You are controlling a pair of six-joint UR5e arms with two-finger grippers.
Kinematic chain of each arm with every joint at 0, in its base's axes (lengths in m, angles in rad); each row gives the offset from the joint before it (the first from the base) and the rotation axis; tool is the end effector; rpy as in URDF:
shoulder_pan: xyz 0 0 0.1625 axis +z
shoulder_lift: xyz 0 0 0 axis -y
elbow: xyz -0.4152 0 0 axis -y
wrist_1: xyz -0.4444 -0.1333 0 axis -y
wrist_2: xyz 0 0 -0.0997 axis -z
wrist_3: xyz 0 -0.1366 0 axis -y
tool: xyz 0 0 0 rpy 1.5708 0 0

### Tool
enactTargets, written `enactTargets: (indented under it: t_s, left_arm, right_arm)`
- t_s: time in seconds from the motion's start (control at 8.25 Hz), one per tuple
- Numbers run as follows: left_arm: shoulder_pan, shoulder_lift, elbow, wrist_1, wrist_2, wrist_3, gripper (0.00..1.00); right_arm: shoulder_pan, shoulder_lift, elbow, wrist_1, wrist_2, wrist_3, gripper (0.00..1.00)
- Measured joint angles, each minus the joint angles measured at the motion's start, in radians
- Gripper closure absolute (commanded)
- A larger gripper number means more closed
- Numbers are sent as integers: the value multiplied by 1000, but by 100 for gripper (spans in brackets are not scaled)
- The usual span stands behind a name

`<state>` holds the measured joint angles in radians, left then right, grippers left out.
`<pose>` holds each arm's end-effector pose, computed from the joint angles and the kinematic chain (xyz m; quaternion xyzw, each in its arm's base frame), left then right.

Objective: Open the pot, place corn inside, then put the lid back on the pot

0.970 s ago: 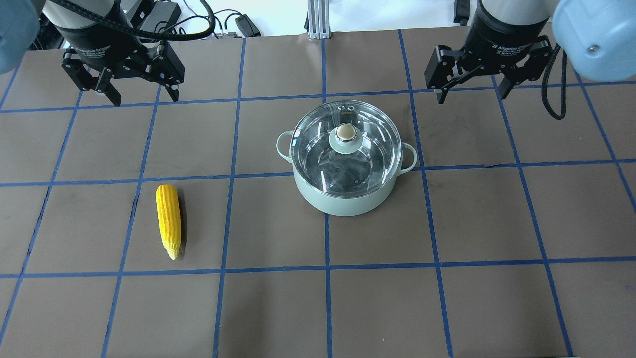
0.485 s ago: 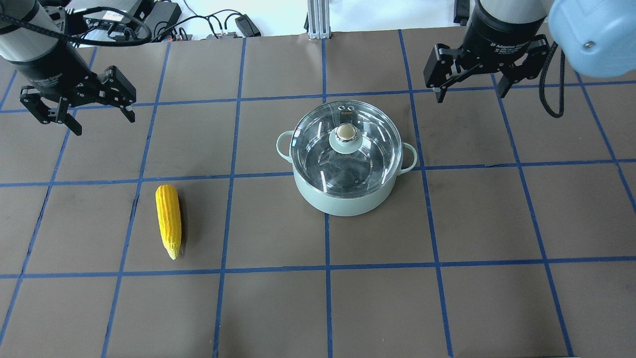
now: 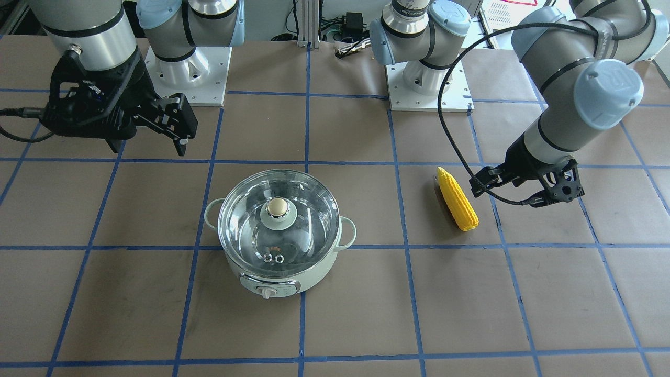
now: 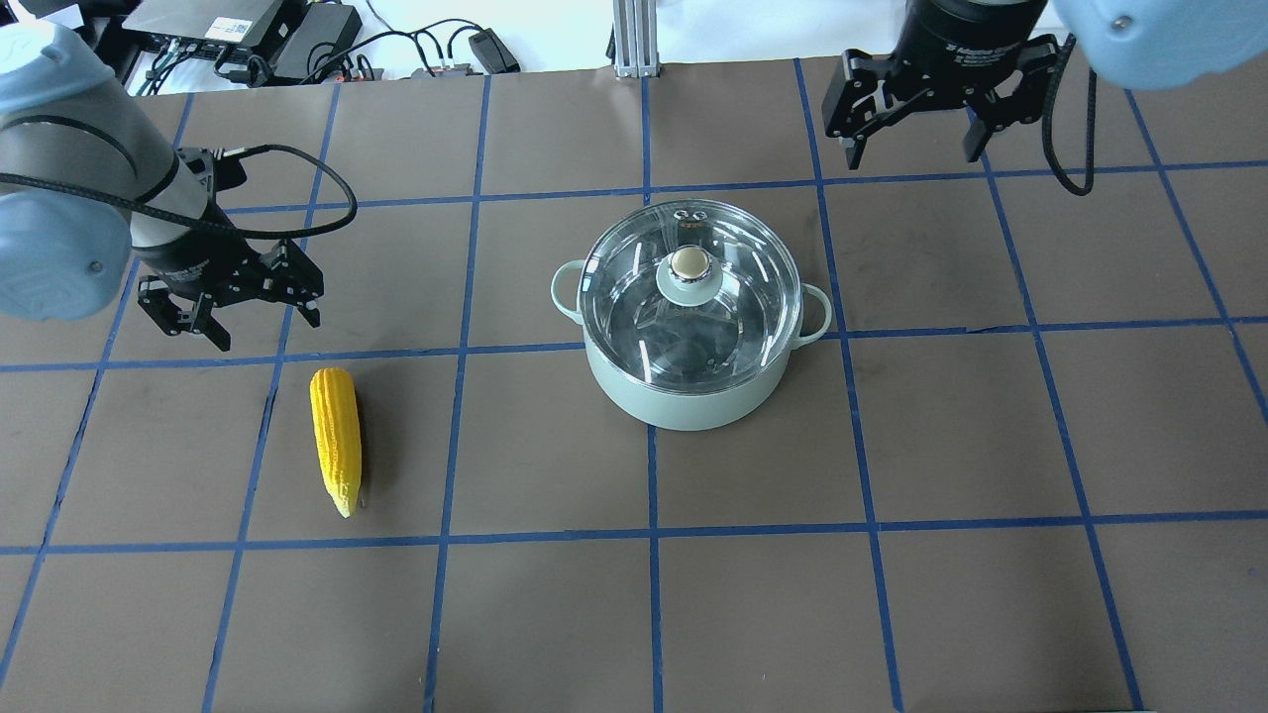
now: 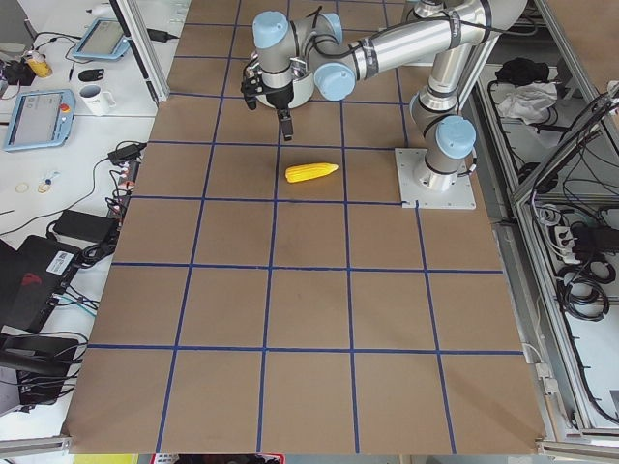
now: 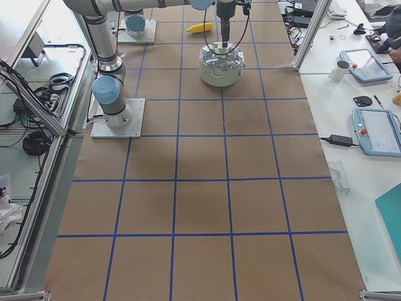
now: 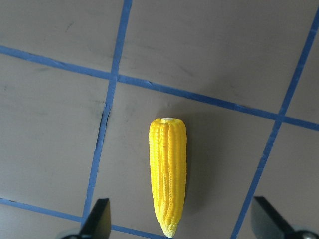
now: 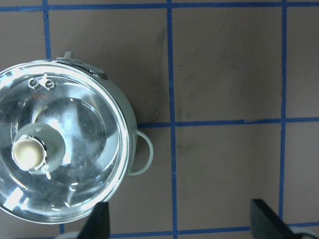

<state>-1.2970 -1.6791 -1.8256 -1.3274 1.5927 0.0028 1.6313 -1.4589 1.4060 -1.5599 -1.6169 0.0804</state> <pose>0.0214 -0.5580 0.2699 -0.1342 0.9891 0.0608 0.0026 0.1628 -0.5867 0.4665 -0.0104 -0.9995 0.0226 0.0215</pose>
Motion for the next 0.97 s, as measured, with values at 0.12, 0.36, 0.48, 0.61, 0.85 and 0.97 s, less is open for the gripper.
enactTargets:
  t_s: [0.12, 0.36, 0.48, 0.61, 0.85, 0.97]
  left_arm:
    - [0, -40, -30, 27, -20, -7, 0]
    - [0, -141, -51, 102, -63, -41, 0]
    - [0, -182, -55, 124, -64, -59, 0]
    - [0, -208, -58, 134, -49, -69, 0]
    - [-1, -236, -65, 142, -28, -88, 0]
    - [-5, -248, -72, 142, -23, -105, 1]
  right_arm:
    - [44, 55, -25, -27, 17, 52, 0]
    - [183, 160, -28, -130, 16, 223, 1]
    - [229, 196, -4, -193, 16, 279, 1]
    - [250, 219, 39, -254, 17, 304, 1]
    - [261, 238, 102, -338, 18, 320, 8]
    - [262, 240, 115, -348, 19, 323, 17]
